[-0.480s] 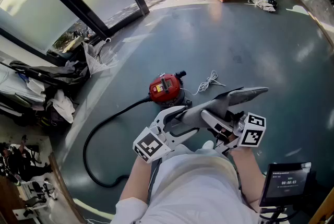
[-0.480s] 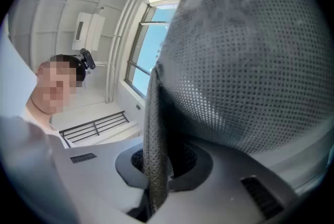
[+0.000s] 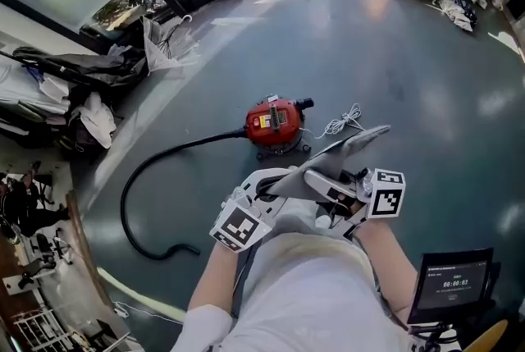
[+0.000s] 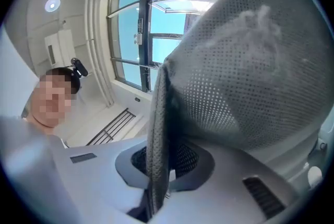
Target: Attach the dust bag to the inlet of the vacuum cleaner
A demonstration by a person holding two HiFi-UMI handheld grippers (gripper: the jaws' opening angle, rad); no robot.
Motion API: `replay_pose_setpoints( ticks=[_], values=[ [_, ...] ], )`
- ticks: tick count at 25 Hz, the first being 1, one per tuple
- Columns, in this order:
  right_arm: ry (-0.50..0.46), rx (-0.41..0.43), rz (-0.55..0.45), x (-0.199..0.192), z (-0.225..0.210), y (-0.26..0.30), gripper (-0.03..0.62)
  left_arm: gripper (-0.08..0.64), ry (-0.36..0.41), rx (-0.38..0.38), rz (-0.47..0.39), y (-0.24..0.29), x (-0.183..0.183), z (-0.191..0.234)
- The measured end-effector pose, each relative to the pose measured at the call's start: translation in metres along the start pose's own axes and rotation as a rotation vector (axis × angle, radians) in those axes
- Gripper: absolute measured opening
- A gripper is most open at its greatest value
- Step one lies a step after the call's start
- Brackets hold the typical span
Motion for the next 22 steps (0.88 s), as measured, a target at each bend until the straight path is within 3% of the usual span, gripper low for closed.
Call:
replay_pose_setpoints(
  ticks=[6,8,10,12,15,18,20,22],
  values=[
    [0.106,-0.001,0.046,0.071,-0.06,0.041,0.035,0.017,-0.101,0.171,0.005,0.001,-0.024,0.098],
    [0.092,-0.025,0.042,0.093,-0.082,0.042,0.04,0.017,-0.109,0.215,0.025,-0.007,-0.034,0.119],
    [0.019,-0.065,0.061,0.118,-0.103,0.048,0.067,0.017,-0.13,0.256,0.044,-0.018,-0.045,0.138],
    [-0.166,-0.113,0.149,0.146,-0.123,0.06,0.121,0.017,-0.146,0.293,0.077,-0.028,-0.056,0.152],
    [-0.604,-0.077,0.398,0.181,-0.14,0.095,0.127,0.017,-0.166,0.338,0.127,-0.036,-0.074,0.159],
    [-0.994,0.114,0.733,0.193,-0.145,0.144,0.127,0.017,-0.188,0.379,0.167,-0.041,-0.085,0.159],
    [-1.182,0.261,0.958,0.191,-0.148,0.176,0.133,0.017,-0.187,0.4,0.203,-0.042,-0.087,0.158],
    [-1.308,0.383,1.162,0.187,-0.156,0.201,0.172,0.017,-0.193,0.426,0.234,-0.039,-0.088,0.156]
  ],
)
Point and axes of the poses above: the fingertips, and each gripper's own axes: y forward along the fingers, z to its left, x out of its top, the point moved 9 cm from there along -y, backward along the fingers, and after that the axes turned 2 degrees about -z, right-handed, at the moved point
